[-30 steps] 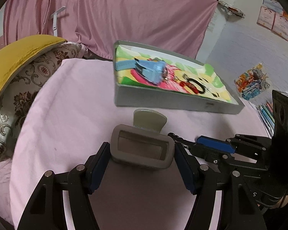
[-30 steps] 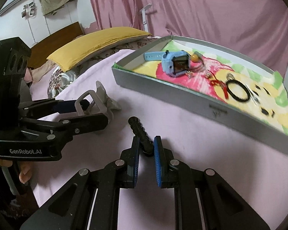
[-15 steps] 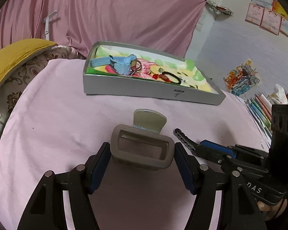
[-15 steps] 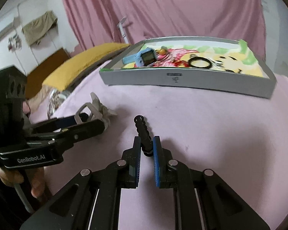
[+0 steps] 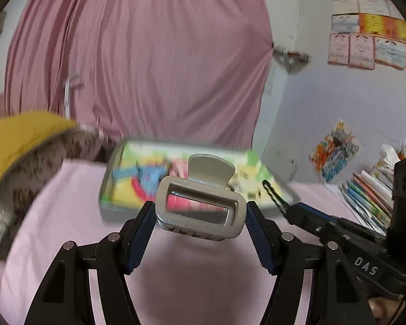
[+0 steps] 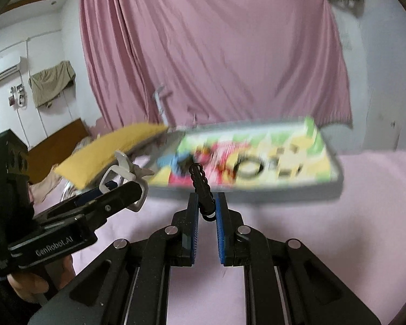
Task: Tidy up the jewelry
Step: 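Lift and carry the claw clip and beaded cord over the tray with both tools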
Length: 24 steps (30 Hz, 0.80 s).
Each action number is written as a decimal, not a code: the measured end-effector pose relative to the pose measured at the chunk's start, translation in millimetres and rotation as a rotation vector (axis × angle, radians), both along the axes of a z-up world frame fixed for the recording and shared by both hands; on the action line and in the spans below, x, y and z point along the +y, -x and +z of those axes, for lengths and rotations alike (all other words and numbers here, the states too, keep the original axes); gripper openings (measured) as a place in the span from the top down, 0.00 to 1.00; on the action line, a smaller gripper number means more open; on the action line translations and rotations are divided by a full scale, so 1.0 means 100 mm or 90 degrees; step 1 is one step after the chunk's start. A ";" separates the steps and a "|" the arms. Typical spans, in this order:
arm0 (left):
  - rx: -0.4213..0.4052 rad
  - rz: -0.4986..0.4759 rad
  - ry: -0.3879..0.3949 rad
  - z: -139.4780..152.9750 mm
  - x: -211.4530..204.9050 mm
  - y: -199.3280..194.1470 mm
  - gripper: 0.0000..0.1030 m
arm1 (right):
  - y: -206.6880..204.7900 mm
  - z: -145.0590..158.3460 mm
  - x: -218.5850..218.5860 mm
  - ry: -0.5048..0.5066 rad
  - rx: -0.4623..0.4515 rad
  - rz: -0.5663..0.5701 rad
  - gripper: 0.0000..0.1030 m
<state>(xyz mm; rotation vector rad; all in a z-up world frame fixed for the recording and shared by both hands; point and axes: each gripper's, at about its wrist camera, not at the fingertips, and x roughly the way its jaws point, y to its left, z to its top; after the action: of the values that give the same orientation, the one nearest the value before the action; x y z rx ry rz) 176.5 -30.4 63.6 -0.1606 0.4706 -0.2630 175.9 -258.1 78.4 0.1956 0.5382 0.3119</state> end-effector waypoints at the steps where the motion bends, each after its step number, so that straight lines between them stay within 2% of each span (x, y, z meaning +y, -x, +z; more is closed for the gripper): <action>1: -0.009 0.001 -0.001 0.04 -0.02 -0.04 0.37 | -0.05 0.08 -0.02 0.003 -0.023 -0.007 0.89; 9: -0.114 0.020 0.001 0.38 -0.21 -0.46 0.37 | -0.33 0.49 -0.22 0.005 -0.125 -0.049 0.89; 14: -0.141 0.042 -0.002 0.45 -0.34 -0.76 0.37 | -0.59 0.61 -0.33 0.003 -0.157 -0.077 0.89; 21: -0.174 0.076 -0.028 0.37 -0.47 -1.12 0.37 | -1.03 0.57 -0.44 0.018 -0.184 -0.111 0.89; 24: -0.166 0.080 -0.035 0.31 -0.53 -1.27 0.37 | -1.19 0.46 -0.47 0.029 -0.180 -0.121 0.89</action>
<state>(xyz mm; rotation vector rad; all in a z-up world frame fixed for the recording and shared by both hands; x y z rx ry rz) 303.7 -83.2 94.3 -0.0994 0.2070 -0.1455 295.1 -304.8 124.8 0.1536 0.2449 0.1386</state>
